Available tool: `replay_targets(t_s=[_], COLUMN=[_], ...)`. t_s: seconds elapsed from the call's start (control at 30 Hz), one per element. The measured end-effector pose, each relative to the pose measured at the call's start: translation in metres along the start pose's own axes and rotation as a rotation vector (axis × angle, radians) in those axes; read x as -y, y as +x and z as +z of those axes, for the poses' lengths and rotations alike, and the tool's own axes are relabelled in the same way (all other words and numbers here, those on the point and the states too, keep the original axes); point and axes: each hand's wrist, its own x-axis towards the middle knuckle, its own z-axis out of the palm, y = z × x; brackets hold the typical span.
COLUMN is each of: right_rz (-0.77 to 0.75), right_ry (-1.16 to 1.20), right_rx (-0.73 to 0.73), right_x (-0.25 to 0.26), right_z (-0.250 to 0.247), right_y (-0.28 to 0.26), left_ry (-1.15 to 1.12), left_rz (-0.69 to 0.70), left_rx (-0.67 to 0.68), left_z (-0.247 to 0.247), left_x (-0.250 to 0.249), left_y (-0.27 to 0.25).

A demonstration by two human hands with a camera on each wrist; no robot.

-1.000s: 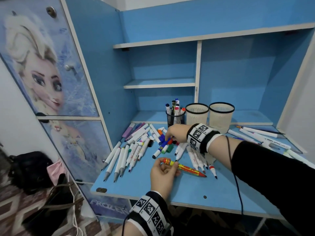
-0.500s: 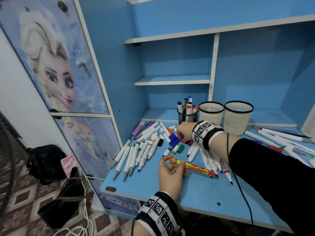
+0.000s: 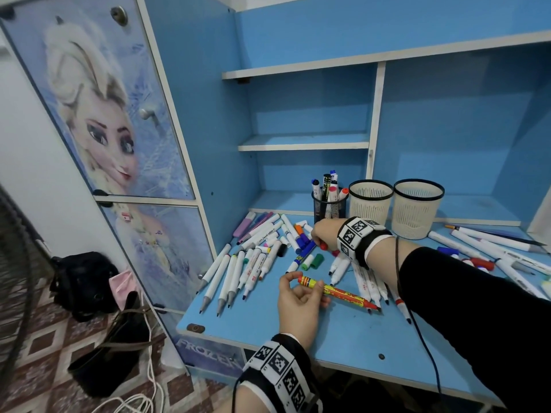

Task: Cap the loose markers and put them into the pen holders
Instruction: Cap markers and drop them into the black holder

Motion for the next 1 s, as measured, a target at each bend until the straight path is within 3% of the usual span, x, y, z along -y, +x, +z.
replay_targets(t_s=[0.13, 0.33, 0.63, 0.73, 0.87, 1.0], right_rz=[-0.023, -0.07, -0.036, 0.007, 0.125, 0.282], right_ry=[-0.005, 0.281, 0.737, 0.866, 1.212, 1.694], right_rx=[-0.004, -0.29, -0.636, -0.662, -0.658, -0.776], right_x=[-0.002, -0.012, -0.01, -0.003, 0.009, 0.02], right_z=[0.002, -0.005, -0.006, 0.017, 0.057, 0.09], right_y=[-0.003, -0.032, -0.139, -0.177, -0.213, -0.229], left_ry=[0.001, -0.04, -0.125, -0.128, -0.159, -0.172], left_rz=[-0.006, -0.009, -0.008, -0.006, 0.0, 0.008], left_rx=[-0.006, 0.011, 0.04, 0.062, 0.064, 0.059], left_z=[0.0, -0.003, -0.006, -0.007, -0.008, -0.008], left_x=[-0.001, -0.003, -0.004, -0.004, -0.004, -0.007], left_y=[0.0, 0.0, 0.001, 0.002, 0.002, 0.0])
